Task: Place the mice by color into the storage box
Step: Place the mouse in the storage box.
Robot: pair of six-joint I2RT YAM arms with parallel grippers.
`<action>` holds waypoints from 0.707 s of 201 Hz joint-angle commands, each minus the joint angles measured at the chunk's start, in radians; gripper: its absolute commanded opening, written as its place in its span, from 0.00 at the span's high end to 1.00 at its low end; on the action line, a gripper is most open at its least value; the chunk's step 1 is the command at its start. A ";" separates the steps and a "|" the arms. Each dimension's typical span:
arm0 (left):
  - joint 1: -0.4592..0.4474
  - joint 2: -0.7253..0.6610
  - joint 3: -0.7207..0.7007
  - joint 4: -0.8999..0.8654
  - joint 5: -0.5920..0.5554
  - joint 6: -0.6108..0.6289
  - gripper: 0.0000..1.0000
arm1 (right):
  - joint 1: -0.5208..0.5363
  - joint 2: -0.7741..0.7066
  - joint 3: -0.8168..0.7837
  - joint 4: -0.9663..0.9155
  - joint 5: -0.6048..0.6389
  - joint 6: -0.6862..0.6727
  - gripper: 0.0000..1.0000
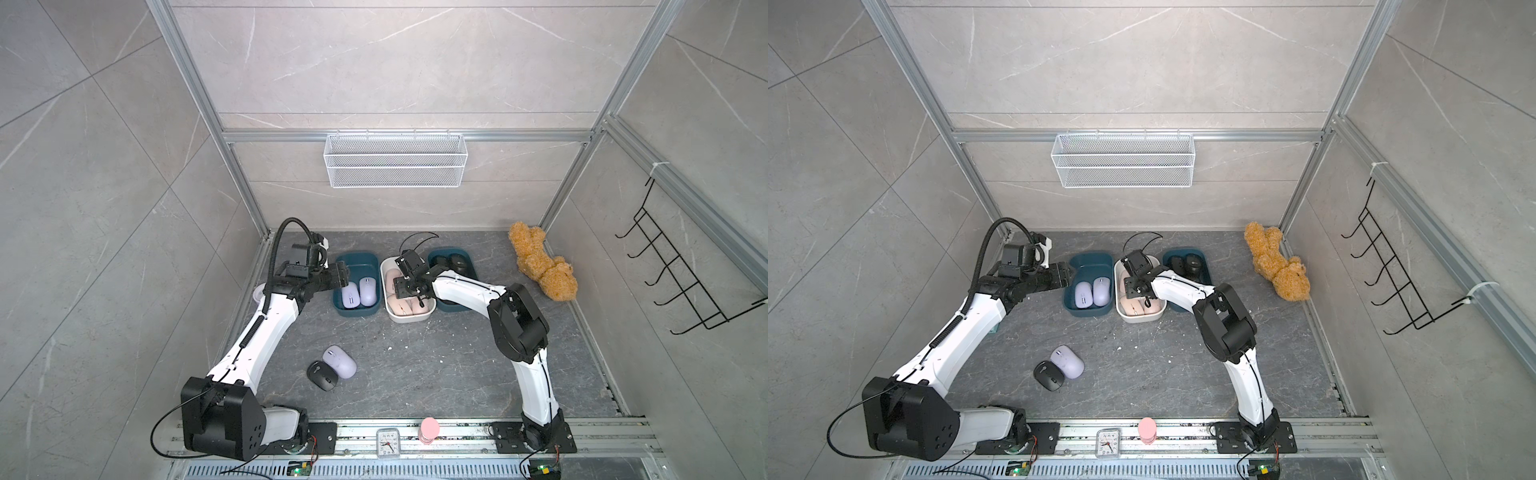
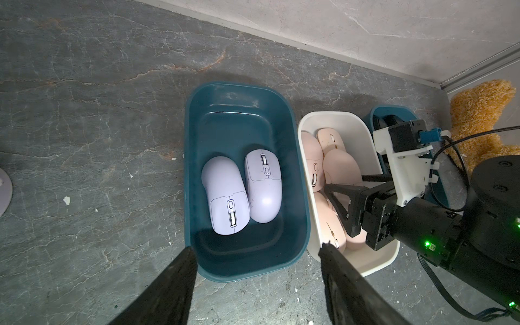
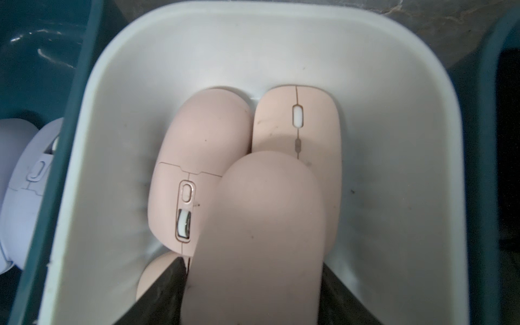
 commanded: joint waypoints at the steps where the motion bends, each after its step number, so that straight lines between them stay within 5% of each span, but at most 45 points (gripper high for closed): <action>1: 0.004 -0.009 0.027 -0.010 -0.014 0.024 0.29 | 0.000 -0.078 -0.023 -0.008 -0.022 0.007 0.29; 79: 0.004 -0.022 0.027 -0.008 -0.020 0.025 0.29 | 0.006 -0.336 -0.248 0.075 -0.101 -0.048 0.31; 142: 0.000 -0.043 0.069 -0.096 -0.126 0.016 0.29 | 0.130 -0.539 -0.441 0.147 -0.174 -0.130 0.31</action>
